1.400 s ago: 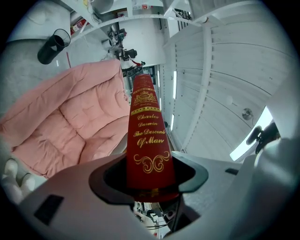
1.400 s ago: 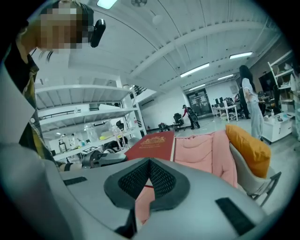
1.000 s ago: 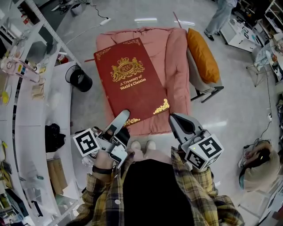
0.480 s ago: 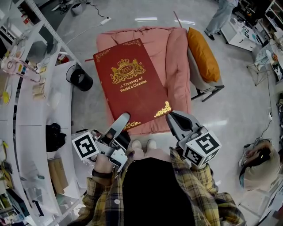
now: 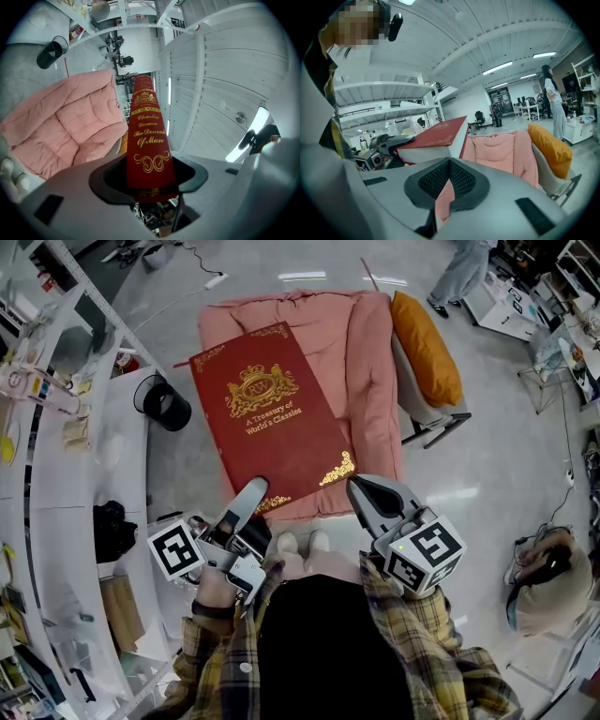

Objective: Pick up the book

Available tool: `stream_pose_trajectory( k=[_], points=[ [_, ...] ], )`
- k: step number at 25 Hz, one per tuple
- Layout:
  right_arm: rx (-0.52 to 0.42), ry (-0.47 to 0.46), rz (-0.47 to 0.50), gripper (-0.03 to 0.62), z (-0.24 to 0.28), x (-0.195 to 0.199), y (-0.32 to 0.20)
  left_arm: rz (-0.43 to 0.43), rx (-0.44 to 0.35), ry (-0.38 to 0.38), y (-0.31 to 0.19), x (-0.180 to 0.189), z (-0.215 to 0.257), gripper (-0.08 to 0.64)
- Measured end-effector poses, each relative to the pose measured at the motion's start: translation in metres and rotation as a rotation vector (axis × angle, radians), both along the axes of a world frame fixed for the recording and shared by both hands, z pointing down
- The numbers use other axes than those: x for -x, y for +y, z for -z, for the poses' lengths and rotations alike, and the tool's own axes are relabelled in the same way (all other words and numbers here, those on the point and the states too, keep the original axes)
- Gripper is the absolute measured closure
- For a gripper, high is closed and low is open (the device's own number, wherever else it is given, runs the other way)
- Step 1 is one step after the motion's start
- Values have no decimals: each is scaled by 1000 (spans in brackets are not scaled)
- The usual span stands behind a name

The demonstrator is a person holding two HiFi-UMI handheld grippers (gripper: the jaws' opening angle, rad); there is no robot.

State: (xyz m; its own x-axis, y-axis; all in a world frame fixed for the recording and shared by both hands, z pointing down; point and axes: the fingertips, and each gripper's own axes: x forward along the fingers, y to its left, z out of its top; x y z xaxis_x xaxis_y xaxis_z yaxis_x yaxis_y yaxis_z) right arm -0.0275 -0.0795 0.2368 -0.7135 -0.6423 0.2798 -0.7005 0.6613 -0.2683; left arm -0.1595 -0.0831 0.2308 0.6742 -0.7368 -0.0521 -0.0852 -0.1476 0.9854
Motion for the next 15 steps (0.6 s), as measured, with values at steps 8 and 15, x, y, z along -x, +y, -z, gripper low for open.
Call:
stream_pose_trajectory(
  k=[8,15],
  points=[
    [5,8,0,578,1,0,1,6,12,0,1,-1,-2,314],
    [8,2,3,578,1,-1,3,15,15,-2,1,1,-2,314]
  ],
)
